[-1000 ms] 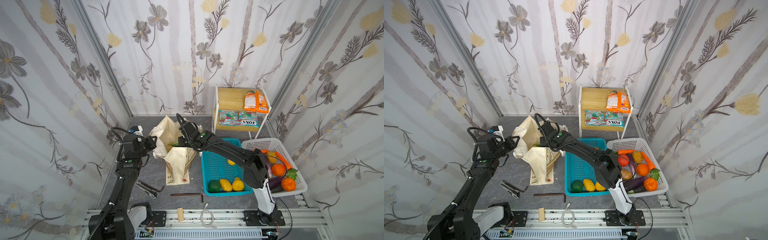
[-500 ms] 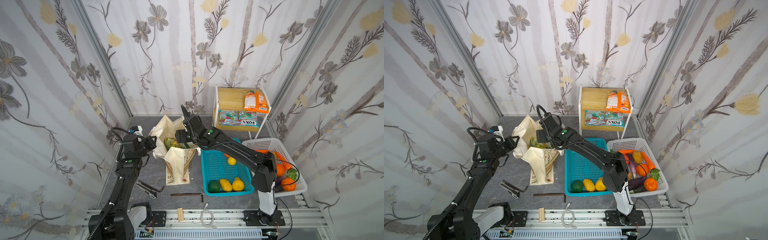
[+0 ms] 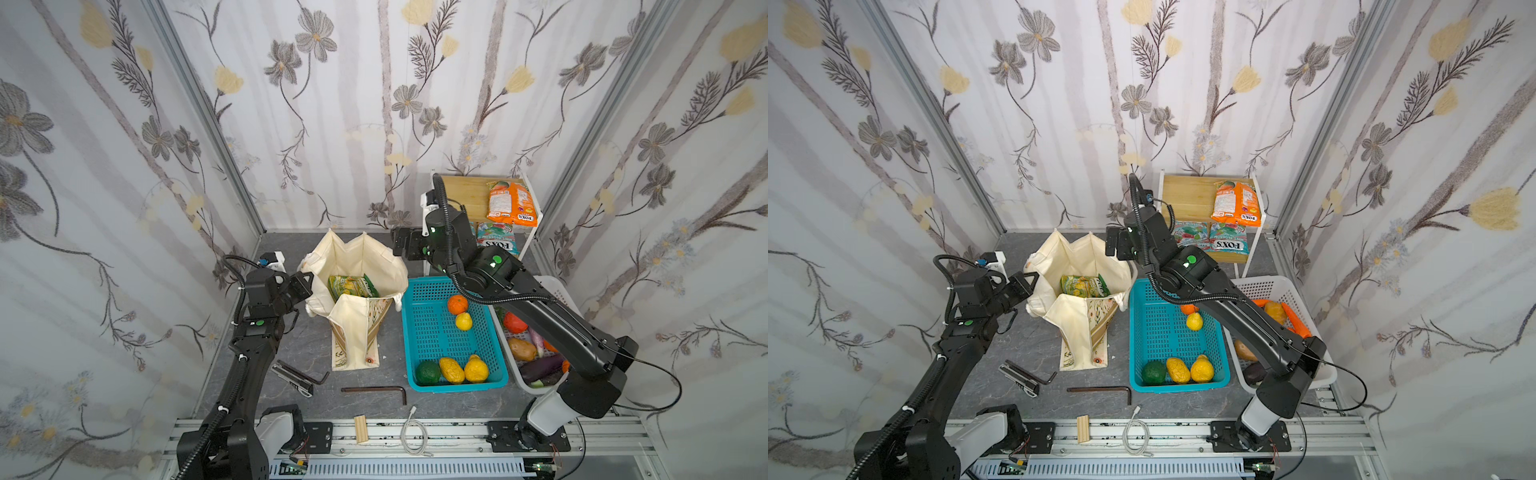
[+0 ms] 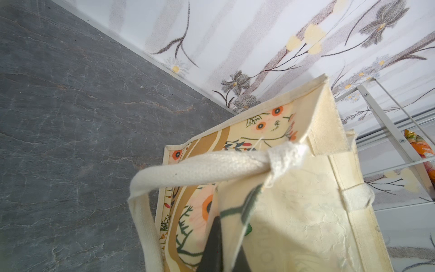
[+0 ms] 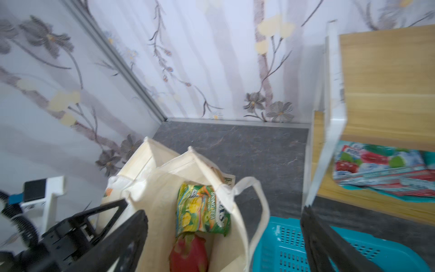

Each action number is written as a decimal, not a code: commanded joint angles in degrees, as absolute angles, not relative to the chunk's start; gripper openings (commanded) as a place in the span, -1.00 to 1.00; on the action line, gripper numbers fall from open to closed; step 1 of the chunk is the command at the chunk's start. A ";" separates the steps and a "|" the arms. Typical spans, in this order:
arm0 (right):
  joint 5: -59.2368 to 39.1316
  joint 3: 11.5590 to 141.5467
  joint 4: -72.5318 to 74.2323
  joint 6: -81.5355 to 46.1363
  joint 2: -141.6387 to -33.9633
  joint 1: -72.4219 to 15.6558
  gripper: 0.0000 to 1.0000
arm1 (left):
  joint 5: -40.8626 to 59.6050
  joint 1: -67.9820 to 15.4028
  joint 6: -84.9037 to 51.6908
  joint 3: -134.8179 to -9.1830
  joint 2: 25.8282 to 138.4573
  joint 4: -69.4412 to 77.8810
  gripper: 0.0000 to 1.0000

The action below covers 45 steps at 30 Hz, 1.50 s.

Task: Place the food into the grocery bag and tie it
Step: 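Raise the right gripper out of the tote and move to the shelf, then lower the right gripper onto the orange Fox's Fruits candy bag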

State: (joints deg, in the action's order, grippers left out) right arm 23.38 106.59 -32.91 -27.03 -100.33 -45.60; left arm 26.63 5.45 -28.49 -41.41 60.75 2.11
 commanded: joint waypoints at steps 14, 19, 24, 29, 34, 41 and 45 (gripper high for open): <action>15.88 103.77 -29.22 -19.42 -94.04 -15.48 0.99 | 27.16 5.39 -28.04 -41.40 59.32 1.49 -1.00; 18.04 109.40 -32.83 -16.85 -99.90 -13.24 0.99 | 27.42 5.36 -28.04 -41.44 59.50 1.49 -1.00; 21.72 112.99 -35.87 -16.00 -104.43 -12.48 0.99 | 27.51 5.32 -28.04 -41.40 59.34 1.49 -1.00; 21.54 113.40 -36.56 -15.90 -106.75 -12.32 0.99 | 27.42 5.38 -28.02 -41.40 59.41 1.49 -1.00; 17.97 113.47 -36.69 -16.99 -107.91 -12.21 0.99 | 27.47 5.41 -27.91 -41.43 59.33 1.49 -1.00; 9.72 113.69 -36.21 -18.82 -109.09 -12.50 0.96 | 27.51 5.38 -27.89 -41.48 59.24 1.49 -1.00; 6.55 113.65 -34.82 -20.25 -109.09 -13.33 0.95 | 27.51 5.37 -27.93 -41.48 59.24 1.49 -1.00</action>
State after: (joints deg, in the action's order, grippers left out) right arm 11.40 113.34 -35.90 -18.61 -108.62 -12.86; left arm 26.63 5.45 -28.47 -41.41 59.51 1.72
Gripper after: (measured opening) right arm 0.976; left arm 0.051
